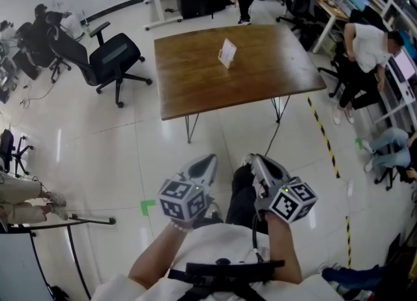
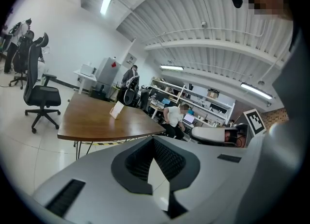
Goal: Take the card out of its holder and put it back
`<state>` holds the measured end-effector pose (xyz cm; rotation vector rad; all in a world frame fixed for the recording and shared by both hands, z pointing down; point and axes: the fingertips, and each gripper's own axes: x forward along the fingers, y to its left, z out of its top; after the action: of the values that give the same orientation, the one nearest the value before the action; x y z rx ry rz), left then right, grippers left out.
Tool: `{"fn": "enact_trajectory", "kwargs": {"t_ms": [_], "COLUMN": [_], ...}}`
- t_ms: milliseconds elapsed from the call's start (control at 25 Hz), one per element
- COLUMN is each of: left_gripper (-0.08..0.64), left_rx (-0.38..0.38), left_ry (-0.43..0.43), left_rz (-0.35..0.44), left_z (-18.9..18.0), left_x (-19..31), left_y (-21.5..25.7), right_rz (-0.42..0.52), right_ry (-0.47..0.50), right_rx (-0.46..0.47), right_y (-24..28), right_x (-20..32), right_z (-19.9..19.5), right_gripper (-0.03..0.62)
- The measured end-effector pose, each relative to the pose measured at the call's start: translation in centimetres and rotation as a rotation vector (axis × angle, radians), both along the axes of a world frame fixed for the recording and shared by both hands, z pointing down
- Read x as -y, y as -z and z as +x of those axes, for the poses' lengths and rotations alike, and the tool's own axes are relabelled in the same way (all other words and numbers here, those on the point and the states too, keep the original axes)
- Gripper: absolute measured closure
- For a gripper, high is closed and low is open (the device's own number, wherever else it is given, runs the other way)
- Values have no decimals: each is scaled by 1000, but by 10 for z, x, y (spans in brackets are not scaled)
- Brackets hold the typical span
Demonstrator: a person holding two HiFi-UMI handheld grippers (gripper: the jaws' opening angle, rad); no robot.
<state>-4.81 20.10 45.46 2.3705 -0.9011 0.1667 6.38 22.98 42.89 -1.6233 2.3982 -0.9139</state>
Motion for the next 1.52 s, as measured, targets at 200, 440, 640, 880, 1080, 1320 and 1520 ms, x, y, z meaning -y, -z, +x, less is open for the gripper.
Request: {"fn": "enact_trajectory", "kwargs": {"t_ms": [200,440,640,880,1080,1320,1520], "left_gripper": [565,565,565,565,565,565,565], "left_rx": [12,41,57,70,84,84,79], "left_ry": [8,14,24,43,57,87,106], "left_rz": [8,11,15,9,2,-20,-46], "left_z": [18,40,62,86,107,124,125], "left_x": [31,86,139,205,255,294,317], "left_y": [-5,-10,-12,-15,-19,-26,-36], "right_rz": [2,3,5,0,3,-12,-26], "right_ry": [9,19,41,36,50,70,50], "right_rx": [-2,9,20,17,25,-13,-43], "right_y": [-5,-12,-15,-20,-19,-29,-43], "right_x": [33,93,149,223,278,325,356], "right_z": [16,29,48,73,89,108,115], "right_gripper": [588,586,587,586,584,568,559]}}
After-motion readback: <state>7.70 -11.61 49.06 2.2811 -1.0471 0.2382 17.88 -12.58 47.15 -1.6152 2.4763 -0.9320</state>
